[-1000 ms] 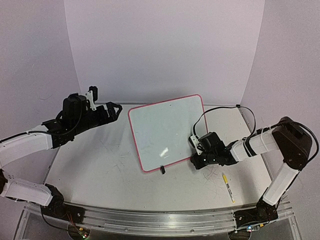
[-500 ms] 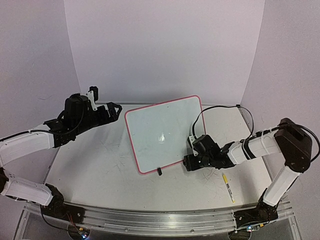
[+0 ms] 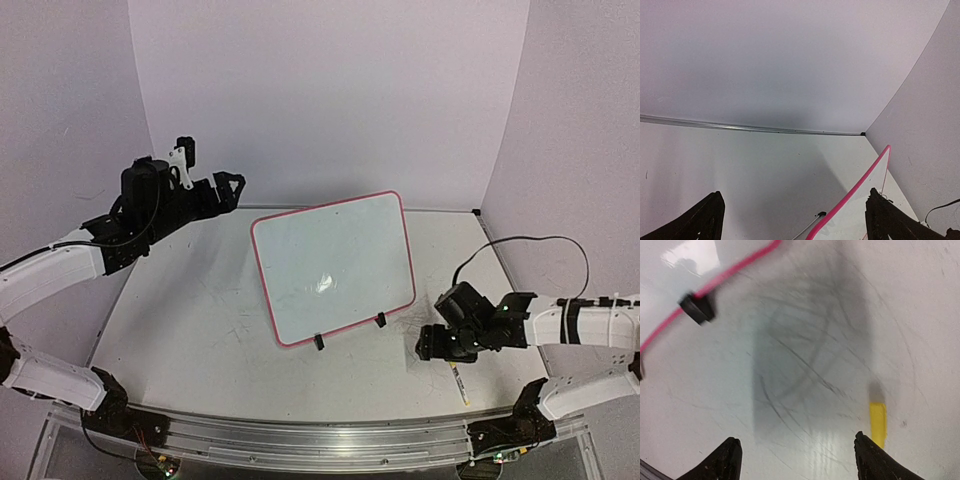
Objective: Write a sentence on the whiteboard
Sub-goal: Pick up the whiteboard marker from the corner of the board.
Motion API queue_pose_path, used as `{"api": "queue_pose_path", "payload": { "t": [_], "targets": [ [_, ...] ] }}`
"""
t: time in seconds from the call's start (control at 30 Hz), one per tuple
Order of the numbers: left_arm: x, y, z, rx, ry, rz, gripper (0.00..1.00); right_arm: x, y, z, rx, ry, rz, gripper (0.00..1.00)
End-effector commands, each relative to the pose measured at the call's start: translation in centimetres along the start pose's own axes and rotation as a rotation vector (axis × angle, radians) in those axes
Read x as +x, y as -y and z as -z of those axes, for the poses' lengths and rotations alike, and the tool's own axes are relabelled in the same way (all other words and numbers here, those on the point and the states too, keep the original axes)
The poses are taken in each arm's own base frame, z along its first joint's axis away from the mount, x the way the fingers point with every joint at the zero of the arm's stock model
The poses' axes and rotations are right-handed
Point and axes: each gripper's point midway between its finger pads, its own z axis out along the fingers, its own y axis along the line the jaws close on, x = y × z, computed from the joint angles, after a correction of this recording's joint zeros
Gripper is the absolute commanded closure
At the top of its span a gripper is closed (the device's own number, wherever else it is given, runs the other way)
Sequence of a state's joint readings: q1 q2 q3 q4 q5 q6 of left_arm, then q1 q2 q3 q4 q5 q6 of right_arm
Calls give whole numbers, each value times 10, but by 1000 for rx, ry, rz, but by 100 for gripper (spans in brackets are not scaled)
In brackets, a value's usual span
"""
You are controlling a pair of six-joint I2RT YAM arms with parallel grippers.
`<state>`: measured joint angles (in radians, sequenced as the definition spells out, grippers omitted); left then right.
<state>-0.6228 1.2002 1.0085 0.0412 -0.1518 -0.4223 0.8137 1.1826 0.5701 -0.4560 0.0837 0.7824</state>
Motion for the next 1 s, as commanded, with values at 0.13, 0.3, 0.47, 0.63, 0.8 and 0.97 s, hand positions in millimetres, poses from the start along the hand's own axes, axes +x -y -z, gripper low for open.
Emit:
{"api": "queue_pose_path", "payload": {
  "t": [0.13, 0.3, 0.47, 0.63, 0.8, 0.97],
  "targets": [
    [-18, 18, -3, 62, 34, -11, 0, 47, 59, 6, 144, -140, -197, 28],
    [-14, 15, 1, 62, 30, 5, 1, 35, 68, -3, 199, -116, -193, 30],
    [-12, 15, 6, 69, 28, 8, 1, 29, 67, -8, 186, -88, -207, 48],
    [-17, 18, 10, 82, 36, 2, 0, 31, 64, -9, 169, -99, -223, 60],
    [-20, 22, 9, 96, 37, -3, 0, 30, 62, -11, 174, -109, -220, 67],
    [-20, 25, 8, 107, 27, -4, 0, 26, 53, -16, 161, -116, -223, 71]
  ]
}}
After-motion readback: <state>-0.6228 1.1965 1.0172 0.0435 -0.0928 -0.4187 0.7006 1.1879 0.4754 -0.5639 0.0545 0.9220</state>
